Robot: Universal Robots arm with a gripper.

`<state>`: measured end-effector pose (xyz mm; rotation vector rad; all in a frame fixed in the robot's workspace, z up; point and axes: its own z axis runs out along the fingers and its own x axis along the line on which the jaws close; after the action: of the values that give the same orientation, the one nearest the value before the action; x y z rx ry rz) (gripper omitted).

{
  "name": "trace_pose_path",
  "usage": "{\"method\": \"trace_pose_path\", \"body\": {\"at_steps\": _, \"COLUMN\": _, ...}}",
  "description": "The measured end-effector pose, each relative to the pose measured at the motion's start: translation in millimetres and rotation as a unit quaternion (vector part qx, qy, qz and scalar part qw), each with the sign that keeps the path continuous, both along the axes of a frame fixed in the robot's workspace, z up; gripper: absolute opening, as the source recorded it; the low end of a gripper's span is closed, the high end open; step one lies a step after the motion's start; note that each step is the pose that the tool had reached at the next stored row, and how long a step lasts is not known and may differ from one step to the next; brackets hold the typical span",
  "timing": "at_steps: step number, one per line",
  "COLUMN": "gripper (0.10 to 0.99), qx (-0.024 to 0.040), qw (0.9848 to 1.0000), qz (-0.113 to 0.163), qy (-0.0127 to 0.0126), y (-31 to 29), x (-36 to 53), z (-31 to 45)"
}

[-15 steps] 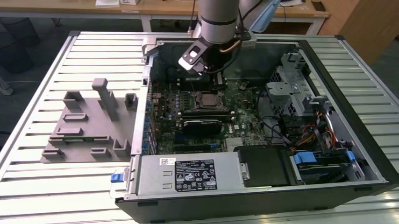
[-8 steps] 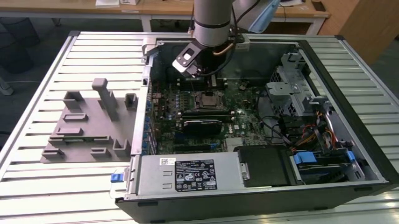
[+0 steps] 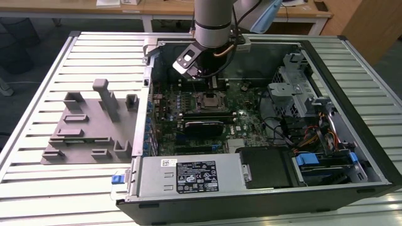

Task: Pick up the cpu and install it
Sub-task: 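Close the cpu cover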

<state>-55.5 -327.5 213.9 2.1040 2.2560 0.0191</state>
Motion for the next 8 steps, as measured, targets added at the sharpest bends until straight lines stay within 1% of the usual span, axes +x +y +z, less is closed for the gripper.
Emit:
{"method": "trace_pose_path", "body": {"at_steps": 1, "gripper": 0.106, "qx": -0.0001, "qw": 1.0, "qz": 0.003, "qy": 0.0, "y": 0.0, "x": 0.0, "z": 0.0}}
{"method": "trace_pose_path", "body": {"at_steps": 4, "gripper": 0.106, "qx": -0.0008, "qw": 0.9996, "qz": 0.029, "qy": 0.0, "y": 0.0, "x": 0.0, "z": -0.1}}
{"method": "trace_pose_path", "body": {"at_steps": 6, "gripper": 0.106, "qx": -0.0013, "qw": 0.9989, "qz": 0.047, "qy": 0.0, "y": 0.0, "x": 0.0, "z": -0.2}}
{"method": "trace_pose_path", "body": {"at_steps": 8, "gripper": 0.106, "qx": -0.0019, "qw": 0.9979, "qz": 0.065, "qy": 0.0, "y": 0.0, "x": 0.0, "z": -0.2}}
